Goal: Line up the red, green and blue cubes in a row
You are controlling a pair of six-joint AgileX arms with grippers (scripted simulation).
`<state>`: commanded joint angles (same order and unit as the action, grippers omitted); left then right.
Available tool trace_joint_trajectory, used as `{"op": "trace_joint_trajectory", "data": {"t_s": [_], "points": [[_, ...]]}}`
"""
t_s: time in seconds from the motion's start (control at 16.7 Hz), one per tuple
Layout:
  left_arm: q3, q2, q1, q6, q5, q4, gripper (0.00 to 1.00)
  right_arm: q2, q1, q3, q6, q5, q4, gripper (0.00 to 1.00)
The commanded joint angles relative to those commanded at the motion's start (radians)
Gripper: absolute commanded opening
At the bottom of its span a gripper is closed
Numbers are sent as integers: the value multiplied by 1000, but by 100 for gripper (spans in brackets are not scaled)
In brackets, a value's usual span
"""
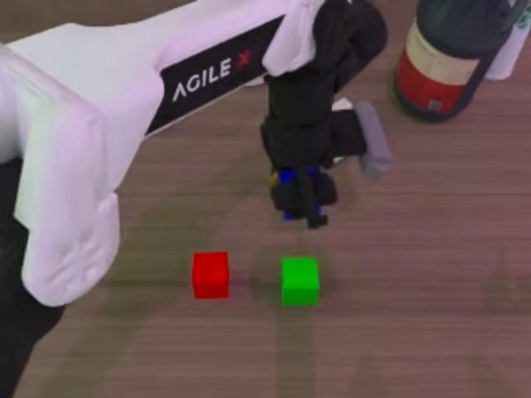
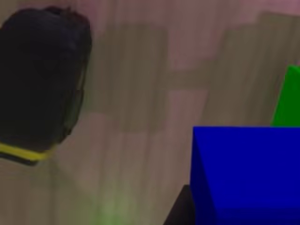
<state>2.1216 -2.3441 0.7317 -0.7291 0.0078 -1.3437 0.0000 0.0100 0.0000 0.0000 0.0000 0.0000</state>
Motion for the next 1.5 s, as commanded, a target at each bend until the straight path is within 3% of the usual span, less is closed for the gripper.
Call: {"op": "trace_joint_trajectory", "data": {"t_s": [0.18,0.3,0.66,1.02,1.32,1.5], "points": [[138,-71,136,45,-2,-62,0,0,0,0,0,0,0,100],[178,-92,176,61,-3,-81,0,0,0,0,0,0,0,100],[162,-90,177,61,-2,-63,0,0,0,0,0,0,0,100],[-25,-115,179,65,-2,150,0,0,0,0,0,0,0,100],[-47,-121,181,64,-3,173,0,0,0,0,0,0,0,100],[-47,-121,181,64,-3,173,23,0,0,0,0,0,0,100]]}}
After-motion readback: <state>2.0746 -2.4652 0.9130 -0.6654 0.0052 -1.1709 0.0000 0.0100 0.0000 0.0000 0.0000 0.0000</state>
